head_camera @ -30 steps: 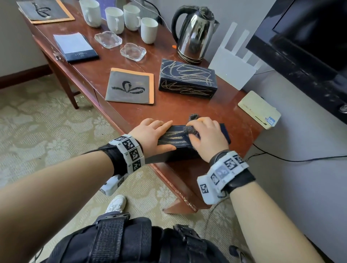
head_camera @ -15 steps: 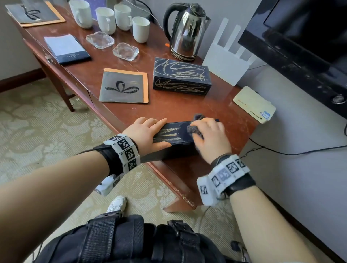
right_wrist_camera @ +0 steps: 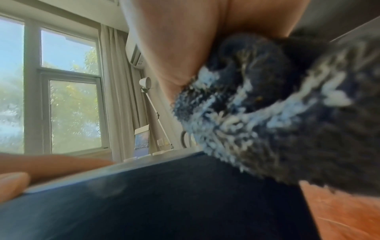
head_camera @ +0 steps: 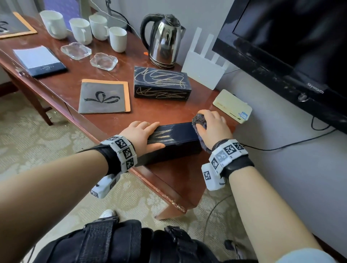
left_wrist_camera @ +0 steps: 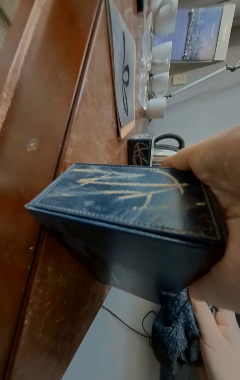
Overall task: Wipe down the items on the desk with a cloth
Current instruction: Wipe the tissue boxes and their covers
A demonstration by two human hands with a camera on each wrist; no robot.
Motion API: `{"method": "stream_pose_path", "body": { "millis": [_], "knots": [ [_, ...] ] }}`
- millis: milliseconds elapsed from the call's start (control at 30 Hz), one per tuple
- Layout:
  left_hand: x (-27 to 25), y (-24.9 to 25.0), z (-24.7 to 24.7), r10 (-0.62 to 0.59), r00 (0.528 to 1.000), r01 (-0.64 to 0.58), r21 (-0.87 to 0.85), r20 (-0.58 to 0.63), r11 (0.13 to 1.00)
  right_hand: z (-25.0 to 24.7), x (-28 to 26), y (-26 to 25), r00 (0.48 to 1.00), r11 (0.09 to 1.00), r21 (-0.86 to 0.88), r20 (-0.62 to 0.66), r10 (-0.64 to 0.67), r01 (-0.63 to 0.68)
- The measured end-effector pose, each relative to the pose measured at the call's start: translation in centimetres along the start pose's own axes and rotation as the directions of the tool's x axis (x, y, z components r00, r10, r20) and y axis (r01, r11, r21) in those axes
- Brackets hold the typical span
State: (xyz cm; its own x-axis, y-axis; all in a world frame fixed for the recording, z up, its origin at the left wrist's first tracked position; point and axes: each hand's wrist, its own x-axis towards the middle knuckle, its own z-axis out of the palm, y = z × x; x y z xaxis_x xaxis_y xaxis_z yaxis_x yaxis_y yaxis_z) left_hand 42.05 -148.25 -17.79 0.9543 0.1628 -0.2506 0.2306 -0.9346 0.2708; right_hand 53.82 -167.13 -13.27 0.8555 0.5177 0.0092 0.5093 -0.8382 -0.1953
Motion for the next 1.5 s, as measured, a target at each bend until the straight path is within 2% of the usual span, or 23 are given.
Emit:
{"method": "stream_pose_path", "body": {
  "millis": [67, 200, 333, 400, 567, 633, 800, 867, 933, 1033, 1100, 1167, 1233, 1300, 1333, 1400, 1500],
  "knots": [
    [1.3, 0.5, -0.1, 0.025, 1.0, -0.025, -0.005, 0.006, 1.0, 0.8, 0.3, -0.8, 0.999, 1.0, 0.005, 0.038, -0.01, 0.01],
    [4.1, 0.8, -1.4, 0.08, 0.997, -0.079, -0.036, 0.022, 0.996, 1.8, 1.4, -0.9, 0.997, 0.997, -0.001, -0.006, 0.072, -0.072],
    [5.3, -1.5, -2.7, 0.18, 0.983, -0.173, -0.17, 0.029, 0.97, 1.6, 3.0, -0.9, 0.993, 0.992, -0.057, 0.021, 0.113, -0.111],
    [5.0, -3.2, -3.1, 0.186, 0.981, -0.17, -0.219, 0.051, 0.961, 1.9, 3.6, -1.2, 0.989, 0.987, -0.071, -0.007, 0.145, -0.145],
    [4.3, -5.6, -3.8, 0.201, 0.973, -0.184, -0.148, 0.114, 0.972, 2.7, 3.2, -2.3, 0.974, 0.972, -0.07, -0.065, 0.219, -0.224],
    [4.2, -5.4, -3.8, 0.231, 0.965, -0.22, -0.101, 0.124, 0.97, 2.9, 2.0, -2.9, 0.978, 0.979, -0.034, -0.062, 0.198, -0.2],
    [4.3, -5.3, -3.7, 0.275, 0.952, -0.265, -0.084, 0.138, 0.961, 4.0, -1.2, -6.9, 0.999, 0.999, 0.016, 0.013, -0.048, 0.048],
    [4.4, -5.3, -3.4, 0.269, 0.953, -0.256, -0.105, 0.141, 0.961, 3.7, -0.8, -7.3, 0.994, 0.996, 0.018, 0.062, -0.086, 0.085],
    [4.2, -5.2, -3.2, 0.253, 0.959, -0.237, -0.131, 0.127, 0.963, 3.2, 0.7, -6.4, 0.996, 1.0, -0.006, 0.082, -0.025, 0.026],
    [3.9, -5.0, -2.6, 0.229, 0.967, -0.21, -0.167, 0.108, 0.964, 2.4, 3.2, -4.8, 0.972, 0.971, -0.038, 0.005, 0.236, -0.236],
    [3.8, -4.8, -2.4, 0.222, 0.971, -0.202, -0.188, 0.089, 0.961, 2.5, 3.7, -5.1, 0.95, 0.949, -0.056, -0.025, 0.31, -0.311],
    [3.8, -4.7, -2.3, 0.215, 0.973, -0.194, -0.21, 0.081, 0.958, 3.0, 2.8, -6.6, 0.974, 0.972, -0.07, -0.012, 0.224, -0.224],
    [3.7, -4.7, -2.4, 0.201, 0.976, -0.18, -0.219, 0.078, 0.959, 3.8, 0.9, -8.5, 0.999, 0.998, -0.057, 0.003, 0.037, -0.037],
    [3.6, -4.7, -2.3, 0.186, 0.979, -0.165, -0.226, 0.079, 0.96, 4.3, -0.7, -9.6, 0.996, 0.996, -0.027, 0.024, -0.085, 0.086],
    [3.6, -4.7, -2.3, 0.177, 0.981, -0.155, -0.23, 0.078, 0.961, 4.2, -0.7, -9.5, 0.994, 0.995, -0.01, 0.039, -0.102, 0.102],
    [3.5, -4.6, -2.3, 0.157, 0.985, -0.136, -0.24, 0.072, 0.961, 3.8, 0.3, -8.8, 0.996, 0.998, 0.013, 0.06, -0.059, 0.058],
    [3.4, -4.6, -2.1, 0.129, 0.989, -0.106, -0.267, 0.07, 0.958, 3.2, 2.8, -7.7, 0.983, 0.983, 0.007, 0.016, 0.184, -0.184]
  ]
}}
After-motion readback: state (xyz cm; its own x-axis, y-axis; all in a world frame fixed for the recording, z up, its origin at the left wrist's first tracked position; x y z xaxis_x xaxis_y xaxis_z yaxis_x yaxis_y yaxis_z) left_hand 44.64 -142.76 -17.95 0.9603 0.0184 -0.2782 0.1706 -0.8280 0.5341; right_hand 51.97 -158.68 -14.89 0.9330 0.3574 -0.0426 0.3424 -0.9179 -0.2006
